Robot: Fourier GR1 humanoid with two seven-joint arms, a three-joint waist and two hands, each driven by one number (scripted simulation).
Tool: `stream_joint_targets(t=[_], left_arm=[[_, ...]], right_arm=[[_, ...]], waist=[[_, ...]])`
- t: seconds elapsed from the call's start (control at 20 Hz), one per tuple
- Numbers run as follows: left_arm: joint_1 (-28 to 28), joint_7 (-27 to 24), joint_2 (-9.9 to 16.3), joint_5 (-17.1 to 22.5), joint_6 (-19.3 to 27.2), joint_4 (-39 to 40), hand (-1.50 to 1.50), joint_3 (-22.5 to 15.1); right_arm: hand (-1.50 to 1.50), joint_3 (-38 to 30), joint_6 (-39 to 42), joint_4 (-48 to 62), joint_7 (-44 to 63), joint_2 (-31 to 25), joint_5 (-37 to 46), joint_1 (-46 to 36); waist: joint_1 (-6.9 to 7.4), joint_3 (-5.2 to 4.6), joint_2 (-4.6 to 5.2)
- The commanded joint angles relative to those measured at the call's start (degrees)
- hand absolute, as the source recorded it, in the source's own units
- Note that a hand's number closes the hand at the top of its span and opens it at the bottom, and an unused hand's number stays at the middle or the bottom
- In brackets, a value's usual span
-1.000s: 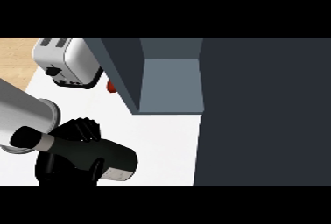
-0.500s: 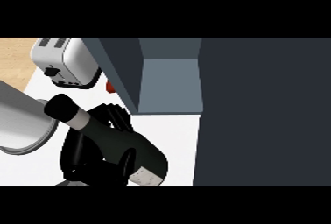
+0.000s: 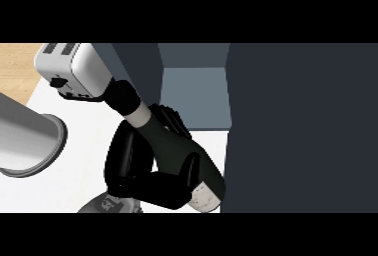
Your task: Pick up the wine, place it into the cabinet and close the cabinet
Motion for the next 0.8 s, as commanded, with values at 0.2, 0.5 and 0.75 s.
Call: stream_joint_targets(t=[0.2, 0.5, 0.75], left_arm=[[-12.8, 6.0, -0.3, -2.2, 10.8, 6.0, 1.5, -0.6], [-13.1, -2.4, -0.3, -0.1, 12.2, 13.4, 1.5, -2.2], [-16.0, -2.1, -0.3, 1.5, 17.5, 16.3, 1.5, -5.5]], right_arm=[[-1.5, -2.7, 0.0, -8.2, 3.6, -0.4, -9.0, 2.0], [-1.5, 0.3, -0.5, -8.1, 3.4, 0.5, -4.2, 1.6], [-1.5, -1.1, 1.7, -4.9, -0.3, 0.2, -5.5, 2.3]], waist=[[-0.34, 0.02, -0.02], [-0.08, -0.03, 0.07], [-0.15, -0.01, 0.11]])
